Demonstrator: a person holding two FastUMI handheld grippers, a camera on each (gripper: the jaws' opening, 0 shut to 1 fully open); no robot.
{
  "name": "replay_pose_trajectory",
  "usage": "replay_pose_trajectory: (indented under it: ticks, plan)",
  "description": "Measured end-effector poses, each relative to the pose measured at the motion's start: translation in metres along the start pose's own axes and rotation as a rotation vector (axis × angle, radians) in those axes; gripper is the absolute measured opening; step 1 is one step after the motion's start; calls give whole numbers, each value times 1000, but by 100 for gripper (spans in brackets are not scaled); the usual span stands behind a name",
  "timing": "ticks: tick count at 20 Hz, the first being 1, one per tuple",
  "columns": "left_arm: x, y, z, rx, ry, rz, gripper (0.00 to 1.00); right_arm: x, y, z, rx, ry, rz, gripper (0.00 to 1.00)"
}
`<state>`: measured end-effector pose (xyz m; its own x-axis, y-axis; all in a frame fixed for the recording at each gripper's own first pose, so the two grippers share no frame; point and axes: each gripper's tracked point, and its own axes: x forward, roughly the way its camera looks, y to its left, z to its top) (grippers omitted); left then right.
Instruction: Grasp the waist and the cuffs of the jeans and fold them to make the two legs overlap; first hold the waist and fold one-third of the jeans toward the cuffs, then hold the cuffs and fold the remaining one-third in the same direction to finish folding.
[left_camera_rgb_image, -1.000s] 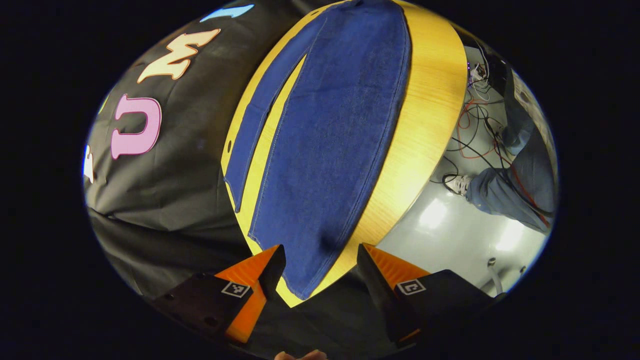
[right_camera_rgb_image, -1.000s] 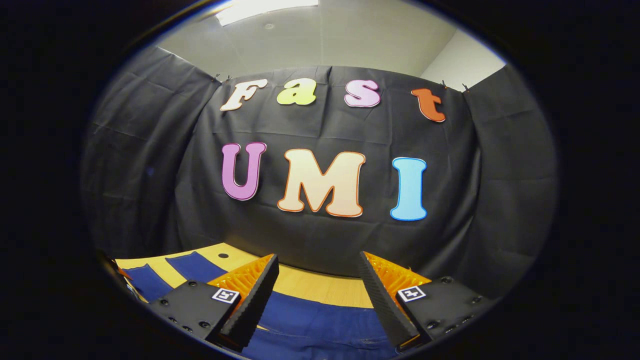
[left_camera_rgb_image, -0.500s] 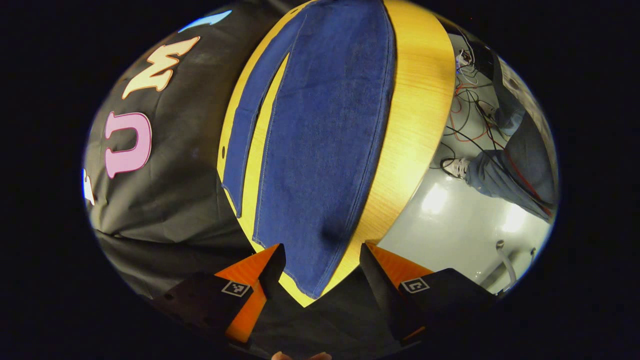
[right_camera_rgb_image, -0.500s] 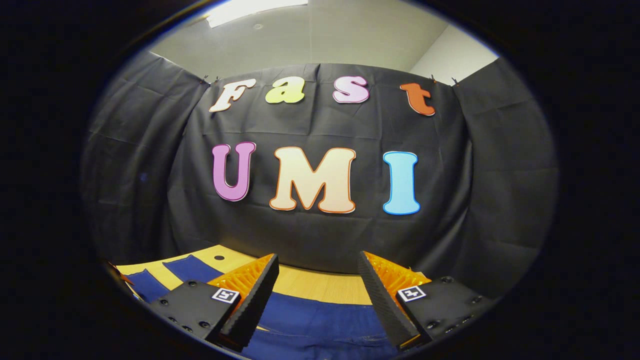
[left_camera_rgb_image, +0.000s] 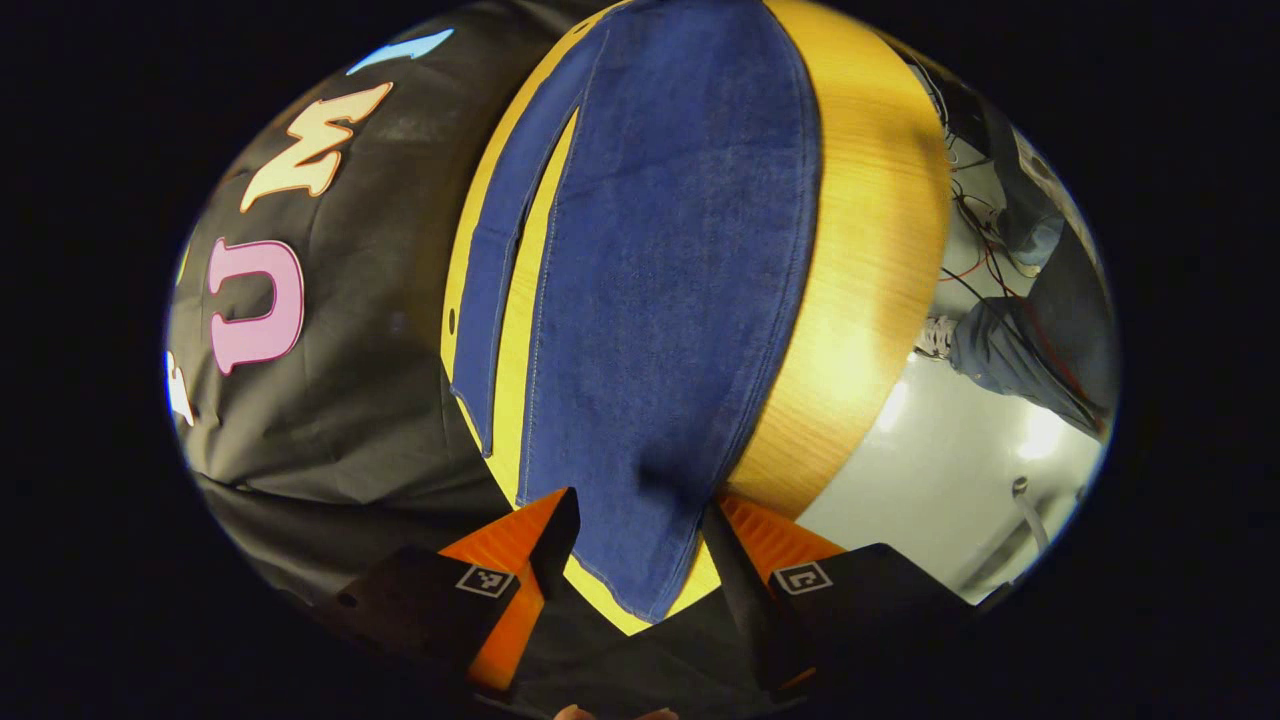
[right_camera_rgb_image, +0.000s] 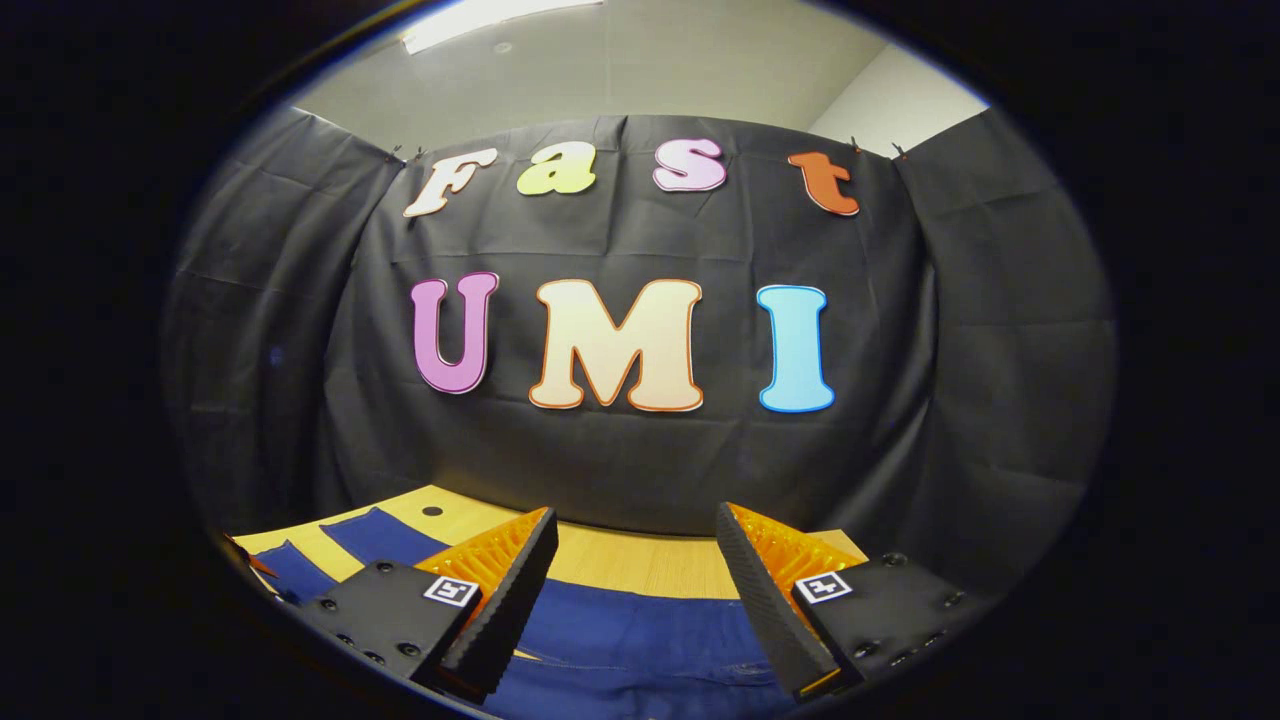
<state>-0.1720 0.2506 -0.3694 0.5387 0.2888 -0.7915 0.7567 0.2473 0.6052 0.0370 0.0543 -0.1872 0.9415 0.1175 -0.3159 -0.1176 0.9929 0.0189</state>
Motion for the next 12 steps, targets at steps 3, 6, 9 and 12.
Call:
replay_pose_trajectory:
  ticks: [3,6,9,12]
  plan:
    - [11,-3,0,10,0,-21,61,3,-3,-5,-11,14,-18,99]
    - [18,-11,-1,-5,4,-57,22,-1,-14,-13,-58,26,-42,99]
    - [20,-8,1,-20,17,-31,1,-10,-34,-24,-152,42,-55,99]
    - [20,-9,-1,-72,35,-55,0,-24,-61,-38,-309,65,-56,98]
